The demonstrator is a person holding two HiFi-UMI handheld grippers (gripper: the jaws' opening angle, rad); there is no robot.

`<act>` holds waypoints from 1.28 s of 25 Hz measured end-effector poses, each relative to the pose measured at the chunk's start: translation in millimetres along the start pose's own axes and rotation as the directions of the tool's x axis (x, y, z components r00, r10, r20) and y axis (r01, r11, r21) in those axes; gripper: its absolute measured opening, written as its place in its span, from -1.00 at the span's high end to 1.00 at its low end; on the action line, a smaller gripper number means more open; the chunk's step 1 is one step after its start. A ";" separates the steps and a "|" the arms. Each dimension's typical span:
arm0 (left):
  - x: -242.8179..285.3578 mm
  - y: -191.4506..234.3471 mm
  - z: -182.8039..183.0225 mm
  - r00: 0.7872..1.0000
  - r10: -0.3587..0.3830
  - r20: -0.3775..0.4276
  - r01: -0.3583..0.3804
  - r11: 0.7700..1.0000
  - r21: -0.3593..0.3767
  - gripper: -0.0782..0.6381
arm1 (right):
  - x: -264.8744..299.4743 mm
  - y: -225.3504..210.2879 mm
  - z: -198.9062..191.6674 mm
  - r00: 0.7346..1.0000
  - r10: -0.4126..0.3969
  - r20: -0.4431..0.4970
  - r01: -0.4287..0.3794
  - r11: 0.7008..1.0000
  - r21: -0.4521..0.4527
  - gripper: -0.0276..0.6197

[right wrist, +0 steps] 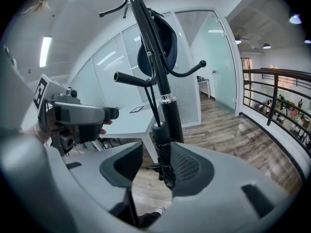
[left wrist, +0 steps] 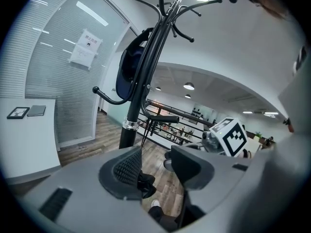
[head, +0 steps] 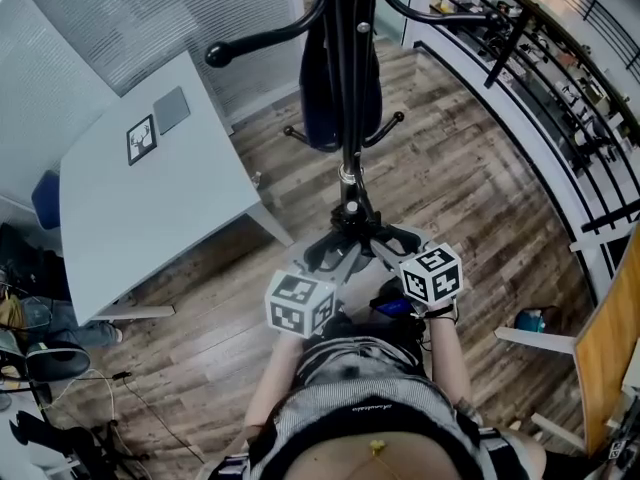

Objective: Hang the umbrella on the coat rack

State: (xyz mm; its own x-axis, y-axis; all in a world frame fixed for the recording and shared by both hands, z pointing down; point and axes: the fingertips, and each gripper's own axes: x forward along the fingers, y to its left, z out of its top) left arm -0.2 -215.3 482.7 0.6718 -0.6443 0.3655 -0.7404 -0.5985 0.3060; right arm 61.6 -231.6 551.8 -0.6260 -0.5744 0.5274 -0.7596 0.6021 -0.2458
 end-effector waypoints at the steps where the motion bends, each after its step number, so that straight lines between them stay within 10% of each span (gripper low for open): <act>1: 0.4 -1.0 0.2 1.000 -0.002 0.001 0.002 1.000 0.001 0.31 | -2.2 0.2 2.0 1.000 -0.003 0.004 0.003 1.000 -0.006 0.36; 32: -13.4 -32.0 34.5 0.990 -0.084 0.116 0.075 0.994 0.080 0.70 | -72.4 39.6 83.0 0.947 -0.043 0.317 0.094 0.985 -0.147 0.90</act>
State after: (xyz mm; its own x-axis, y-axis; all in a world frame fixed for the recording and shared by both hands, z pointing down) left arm 15.2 -204.0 437.7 0.7294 -0.6429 0.2340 -0.6841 -0.6812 0.2608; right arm 62.2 -212.2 436.4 -0.6161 -0.7462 0.2521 -0.7810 0.6202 -0.0727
